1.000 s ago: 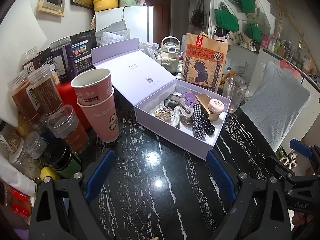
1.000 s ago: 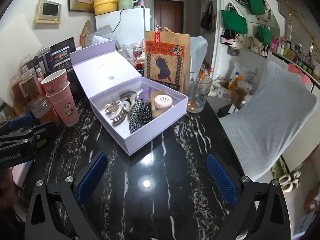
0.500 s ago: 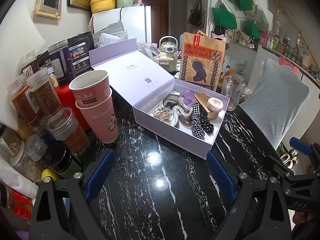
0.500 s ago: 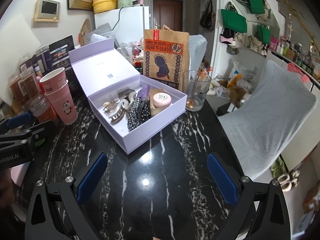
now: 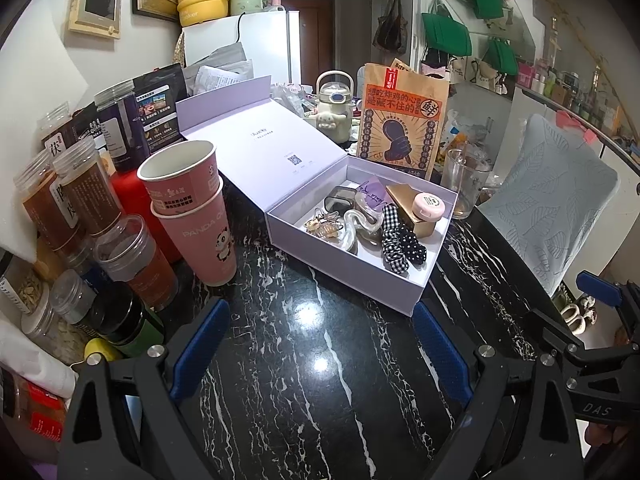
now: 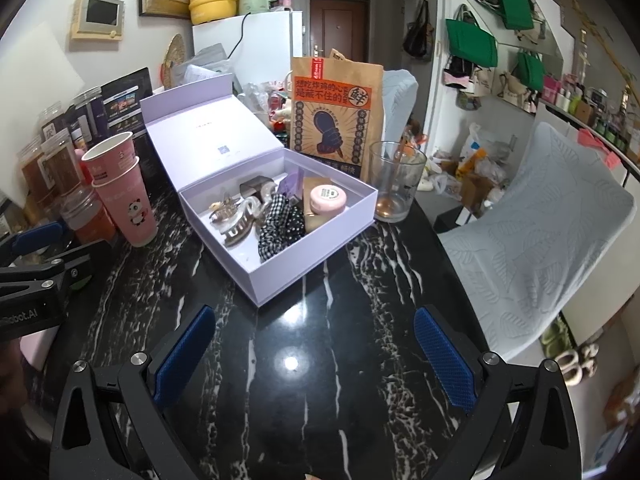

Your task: Organize rigid objects

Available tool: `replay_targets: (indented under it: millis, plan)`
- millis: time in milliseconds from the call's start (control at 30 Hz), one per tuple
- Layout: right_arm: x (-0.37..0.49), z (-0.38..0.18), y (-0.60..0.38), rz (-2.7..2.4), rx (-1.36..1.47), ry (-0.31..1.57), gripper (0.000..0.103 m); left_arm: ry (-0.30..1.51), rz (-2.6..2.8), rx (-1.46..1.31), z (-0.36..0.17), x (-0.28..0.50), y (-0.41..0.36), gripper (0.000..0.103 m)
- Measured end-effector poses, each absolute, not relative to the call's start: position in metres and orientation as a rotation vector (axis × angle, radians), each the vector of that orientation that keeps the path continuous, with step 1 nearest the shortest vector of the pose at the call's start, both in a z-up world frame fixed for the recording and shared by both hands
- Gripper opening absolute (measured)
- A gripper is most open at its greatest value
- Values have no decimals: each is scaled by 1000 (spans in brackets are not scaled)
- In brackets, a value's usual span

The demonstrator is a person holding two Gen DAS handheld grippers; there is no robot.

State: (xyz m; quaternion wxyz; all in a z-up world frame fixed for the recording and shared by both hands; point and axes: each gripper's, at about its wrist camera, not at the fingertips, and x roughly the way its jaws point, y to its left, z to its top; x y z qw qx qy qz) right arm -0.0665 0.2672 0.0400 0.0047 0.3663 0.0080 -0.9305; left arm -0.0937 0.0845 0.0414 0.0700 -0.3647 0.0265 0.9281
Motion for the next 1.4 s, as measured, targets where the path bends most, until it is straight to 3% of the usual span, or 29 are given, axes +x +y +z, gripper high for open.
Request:
replay_targets:
  millis: [1400]
  plan:
    - [-65,31,275,-2919,1215,48,102,154,2721,-1144,28,-94,100,94]
